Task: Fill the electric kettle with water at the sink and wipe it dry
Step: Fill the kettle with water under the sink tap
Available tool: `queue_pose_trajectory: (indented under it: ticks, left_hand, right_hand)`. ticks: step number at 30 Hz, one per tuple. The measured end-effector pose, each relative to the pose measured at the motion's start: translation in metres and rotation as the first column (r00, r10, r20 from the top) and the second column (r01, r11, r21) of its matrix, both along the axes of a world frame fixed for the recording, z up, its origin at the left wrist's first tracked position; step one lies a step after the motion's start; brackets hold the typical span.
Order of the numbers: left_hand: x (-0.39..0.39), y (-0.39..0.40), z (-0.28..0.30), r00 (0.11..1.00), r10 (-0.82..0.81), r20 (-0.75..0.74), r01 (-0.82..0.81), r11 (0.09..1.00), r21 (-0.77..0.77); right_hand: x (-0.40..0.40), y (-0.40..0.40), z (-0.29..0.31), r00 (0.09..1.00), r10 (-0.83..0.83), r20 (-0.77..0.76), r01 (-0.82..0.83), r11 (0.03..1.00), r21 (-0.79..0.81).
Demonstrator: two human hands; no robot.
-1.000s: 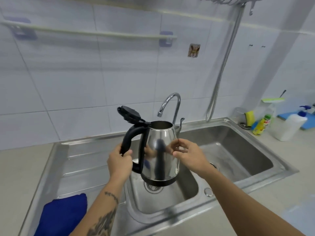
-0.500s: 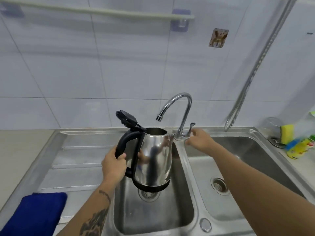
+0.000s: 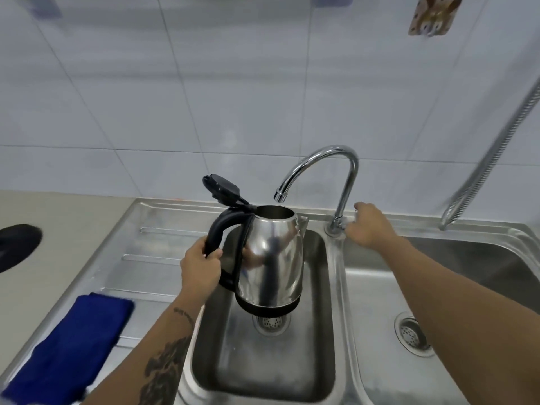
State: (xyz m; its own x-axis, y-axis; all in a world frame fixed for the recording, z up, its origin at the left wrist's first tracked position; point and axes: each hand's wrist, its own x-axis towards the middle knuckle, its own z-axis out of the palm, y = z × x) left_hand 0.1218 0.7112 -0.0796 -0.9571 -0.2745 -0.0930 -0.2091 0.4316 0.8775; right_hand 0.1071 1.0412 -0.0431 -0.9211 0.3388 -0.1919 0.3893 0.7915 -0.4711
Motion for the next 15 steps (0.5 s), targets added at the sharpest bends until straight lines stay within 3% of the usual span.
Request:
queue_pose_trajectory:
  ticks: [3,9,15]
  left_hand:
    - [-0.009,-0.007,-0.006,1.0,-0.024,0.004,0.024,1.0,0.013]
    - [-0.023,-0.024,-0.022,0.996,-0.082,0.024,0.08,0.995,0.052]
    - [-0.03,-0.033,-0.032,0.99,-0.133,0.04,0.129,0.989,0.077]
  right_hand:
    - [0.023,-0.02,-0.013,1.0,-0.017,-0.022,0.018,0.999,0.038]
    - [0.051,-0.045,-0.03,0.968,0.046,0.246,-0.081,0.987,0.136]
    - [0.063,-0.054,-0.031,0.945,0.041,0.323,-0.082,0.99,0.114]
